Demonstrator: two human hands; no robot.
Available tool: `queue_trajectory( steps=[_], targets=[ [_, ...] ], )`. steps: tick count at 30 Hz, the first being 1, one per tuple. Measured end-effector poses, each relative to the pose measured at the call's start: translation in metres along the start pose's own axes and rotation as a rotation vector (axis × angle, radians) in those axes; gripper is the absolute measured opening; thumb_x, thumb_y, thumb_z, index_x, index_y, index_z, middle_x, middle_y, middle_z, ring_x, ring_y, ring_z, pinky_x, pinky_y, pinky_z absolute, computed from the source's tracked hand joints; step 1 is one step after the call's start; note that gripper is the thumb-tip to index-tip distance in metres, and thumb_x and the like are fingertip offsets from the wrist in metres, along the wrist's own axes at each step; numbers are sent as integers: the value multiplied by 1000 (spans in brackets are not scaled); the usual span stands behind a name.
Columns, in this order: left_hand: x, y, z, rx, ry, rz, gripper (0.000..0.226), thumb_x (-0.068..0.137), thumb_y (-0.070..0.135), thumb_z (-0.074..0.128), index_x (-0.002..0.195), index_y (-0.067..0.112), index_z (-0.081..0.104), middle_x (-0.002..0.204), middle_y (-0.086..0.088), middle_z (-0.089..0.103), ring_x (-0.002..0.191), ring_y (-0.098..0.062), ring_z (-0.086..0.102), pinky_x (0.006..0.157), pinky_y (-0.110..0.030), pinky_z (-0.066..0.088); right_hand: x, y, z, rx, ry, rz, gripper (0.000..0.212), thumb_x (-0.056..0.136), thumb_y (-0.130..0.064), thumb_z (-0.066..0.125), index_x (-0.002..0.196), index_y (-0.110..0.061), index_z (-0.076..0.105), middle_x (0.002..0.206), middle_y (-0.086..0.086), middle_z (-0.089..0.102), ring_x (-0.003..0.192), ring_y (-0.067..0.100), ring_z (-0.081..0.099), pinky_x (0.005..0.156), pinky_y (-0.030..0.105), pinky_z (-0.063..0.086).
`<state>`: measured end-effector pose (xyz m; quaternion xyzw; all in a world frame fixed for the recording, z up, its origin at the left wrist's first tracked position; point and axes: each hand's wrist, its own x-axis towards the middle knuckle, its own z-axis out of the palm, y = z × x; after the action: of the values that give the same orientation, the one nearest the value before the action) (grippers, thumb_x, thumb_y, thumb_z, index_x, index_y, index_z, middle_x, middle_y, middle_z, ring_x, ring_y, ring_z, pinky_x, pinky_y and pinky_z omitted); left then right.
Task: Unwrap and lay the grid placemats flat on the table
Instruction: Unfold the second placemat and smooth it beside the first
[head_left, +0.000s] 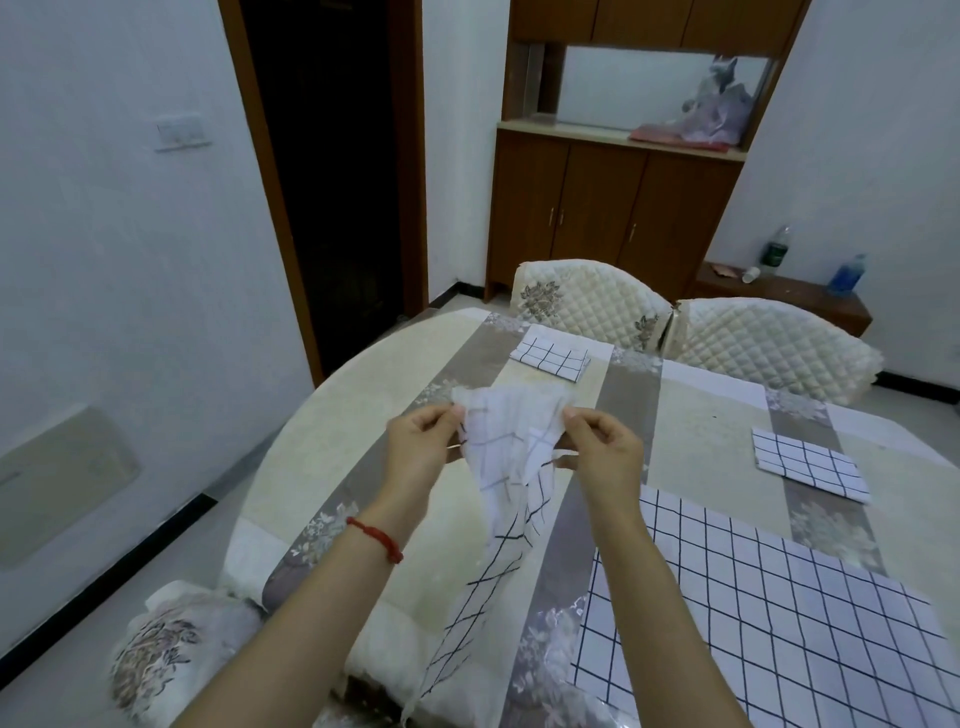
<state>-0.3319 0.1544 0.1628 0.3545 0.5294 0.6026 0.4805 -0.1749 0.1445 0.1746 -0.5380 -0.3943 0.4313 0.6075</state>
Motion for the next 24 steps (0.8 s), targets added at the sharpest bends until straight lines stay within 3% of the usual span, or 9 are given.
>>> queue_trajectory(
  steps=[3,6,10,14,19,21,24],
  targets=[
    [18,4,-24,-2,102,-22,20,90,6,52,73,4,63,77,-14,62,70,-24,59,61,-24,56,17,0,-24,-70,110,-21,10,87,-12,60,80,-7,64,63,5,61,42,1,56,45,20,45],
    [41,9,-50,19,170,-44,23,91,8,51,70,7,60,80,-13,63,69,-24,61,69,-31,55,37,1,-45,-168,200,-56,18,86,-16,61,68,-15,64,47,-5,59,39,2,52,49,22,42],
    [72,14,-74,54,201,-72,13,92,9,52,87,3,61,83,-11,62,68,-19,61,58,-25,55,58,1,-57,-261,234,-58,23,86,-16,60,63,-15,60,52,3,58,52,15,53,56,24,44],
    [101,18,-82,135,206,-68,17,90,9,54,103,-1,61,87,-11,61,71,-19,59,64,-27,50,76,4,-50,-350,242,-41,18,86,-15,58,71,-7,63,53,7,55,48,15,51,54,24,42],
    [151,35,-82,324,222,-8,19,88,13,58,103,3,66,101,-12,63,85,-23,59,85,-35,47,109,1,-26,-455,273,-61,15,87,-14,55,76,-9,63,56,2,58,32,0,52,51,21,40],
    [178,41,-84,336,210,7,17,87,12,59,100,5,67,110,-14,65,100,-31,60,96,-44,48,127,-1,-17,-460,310,-71,15,87,-15,54,79,-8,64,56,3,59,32,-2,52,50,23,42],
    [222,47,-85,331,178,-13,22,87,13,60,106,6,66,107,-16,66,92,-33,57,91,-46,49,152,-1,-3,-412,398,-53,14,88,-15,54,85,-7,66,67,9,64,33,-1,55,51,27,47]
  ],
)
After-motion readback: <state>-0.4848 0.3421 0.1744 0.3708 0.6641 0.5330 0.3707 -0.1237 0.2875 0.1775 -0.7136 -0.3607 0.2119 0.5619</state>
